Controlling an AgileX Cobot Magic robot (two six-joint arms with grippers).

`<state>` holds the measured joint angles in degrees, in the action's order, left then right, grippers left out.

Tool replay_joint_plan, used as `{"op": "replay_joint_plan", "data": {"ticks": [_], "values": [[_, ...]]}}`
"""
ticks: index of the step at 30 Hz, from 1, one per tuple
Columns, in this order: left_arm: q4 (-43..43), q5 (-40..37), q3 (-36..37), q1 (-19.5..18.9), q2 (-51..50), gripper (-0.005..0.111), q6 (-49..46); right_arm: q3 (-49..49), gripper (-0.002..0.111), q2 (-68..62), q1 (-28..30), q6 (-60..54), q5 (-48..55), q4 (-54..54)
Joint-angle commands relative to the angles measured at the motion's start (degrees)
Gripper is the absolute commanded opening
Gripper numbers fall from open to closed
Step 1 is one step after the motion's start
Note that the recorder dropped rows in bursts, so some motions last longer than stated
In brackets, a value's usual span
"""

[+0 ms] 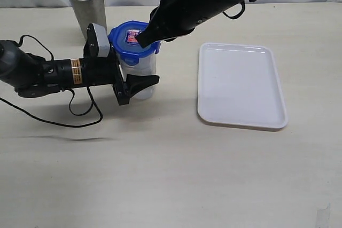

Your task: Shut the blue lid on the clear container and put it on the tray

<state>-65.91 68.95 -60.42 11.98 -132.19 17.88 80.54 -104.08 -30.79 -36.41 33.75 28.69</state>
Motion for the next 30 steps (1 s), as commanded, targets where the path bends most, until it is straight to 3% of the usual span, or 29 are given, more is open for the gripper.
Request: {"op": "replay_joint_plan", "data": {"ticks": [1, 10, 17, 30], "values": [[0.4, 1.0, 0.2, 0.4, 0.7, 0.0, -0.6, 0.6, 0.004, 0.5, 0.0, -2.2, -0.9, 5.1], [2.2, 1.0, 0.2, 0.4, 0.7, 0.0, -1.3, 0.6, 0.004, 0.3, 0.0, -6.5, 0.9, 10.7], [1.5, 1.0, 0.2, 0.4, 0.7, 0.0, 4.7, 0.6, 0.004, -2.1, 0.0, -6.4, 1.8, 10.6], [0.5, -1.7, 0.2, 0.4, 4.5, 0.0, 4.4, 0.6, 0.004, -2.9, 0.0, 3.3, 3.8, -2.8]]}}
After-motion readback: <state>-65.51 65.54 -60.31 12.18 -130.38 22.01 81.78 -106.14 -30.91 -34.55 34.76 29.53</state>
